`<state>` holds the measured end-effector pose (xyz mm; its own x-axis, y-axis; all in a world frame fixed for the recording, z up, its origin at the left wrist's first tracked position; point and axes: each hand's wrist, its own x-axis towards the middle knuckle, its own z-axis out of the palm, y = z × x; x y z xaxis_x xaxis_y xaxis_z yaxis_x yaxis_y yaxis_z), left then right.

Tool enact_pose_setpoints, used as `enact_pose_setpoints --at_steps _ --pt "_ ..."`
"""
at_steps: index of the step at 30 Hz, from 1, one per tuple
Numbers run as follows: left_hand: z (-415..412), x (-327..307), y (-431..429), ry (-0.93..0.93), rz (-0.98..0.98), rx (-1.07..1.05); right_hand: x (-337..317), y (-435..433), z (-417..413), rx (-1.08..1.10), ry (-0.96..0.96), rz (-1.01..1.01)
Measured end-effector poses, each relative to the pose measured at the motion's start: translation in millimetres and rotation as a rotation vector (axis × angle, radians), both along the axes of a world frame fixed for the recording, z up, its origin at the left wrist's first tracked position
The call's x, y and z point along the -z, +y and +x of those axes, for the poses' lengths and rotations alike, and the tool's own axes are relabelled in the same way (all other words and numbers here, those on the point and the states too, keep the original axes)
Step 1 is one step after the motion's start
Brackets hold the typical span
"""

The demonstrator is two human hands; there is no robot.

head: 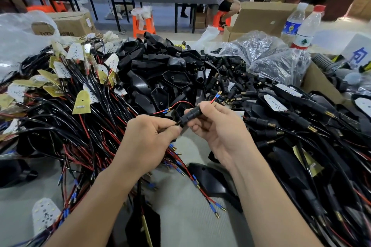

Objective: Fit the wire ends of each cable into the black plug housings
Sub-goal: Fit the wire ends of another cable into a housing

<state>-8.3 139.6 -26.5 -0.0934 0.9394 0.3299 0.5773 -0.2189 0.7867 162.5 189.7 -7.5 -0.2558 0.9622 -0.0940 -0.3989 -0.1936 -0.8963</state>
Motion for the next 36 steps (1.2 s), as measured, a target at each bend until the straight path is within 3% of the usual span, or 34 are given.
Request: enact_pose_setpoints --at_steps 7,11,15,21,24,30,36 --pt "-5 3 -3 0.131 -0.002 -0.035 1 -5 -9 0.001 -0.124 0.083" --pt "-5 -1 2 -0.088 0.006 -0.085 -3 -5 -11 0.087 -0.083 0.057" --pt "-9 -2 6 -0.37 -0.197 0.104 -6 0 -4 0.284 0.122 0.004" --pt "-11 -4 -2 -0.344 -0.564 0.433 -9 8 0 0.456 0.172 0.063" --pt "-14 -7 -4 -0.427 -0.605 0.361 -9 9 0 0.409 0.046 0.098" --pt "-6 -12 -8 -0.307 -0.717 0.415 -8 9 4 0.337 -0.014 0.116" --pt "3 -11 -9 -0.289 -0.789 0.428 -5 3 -4 0.036 -0.135 0.188"
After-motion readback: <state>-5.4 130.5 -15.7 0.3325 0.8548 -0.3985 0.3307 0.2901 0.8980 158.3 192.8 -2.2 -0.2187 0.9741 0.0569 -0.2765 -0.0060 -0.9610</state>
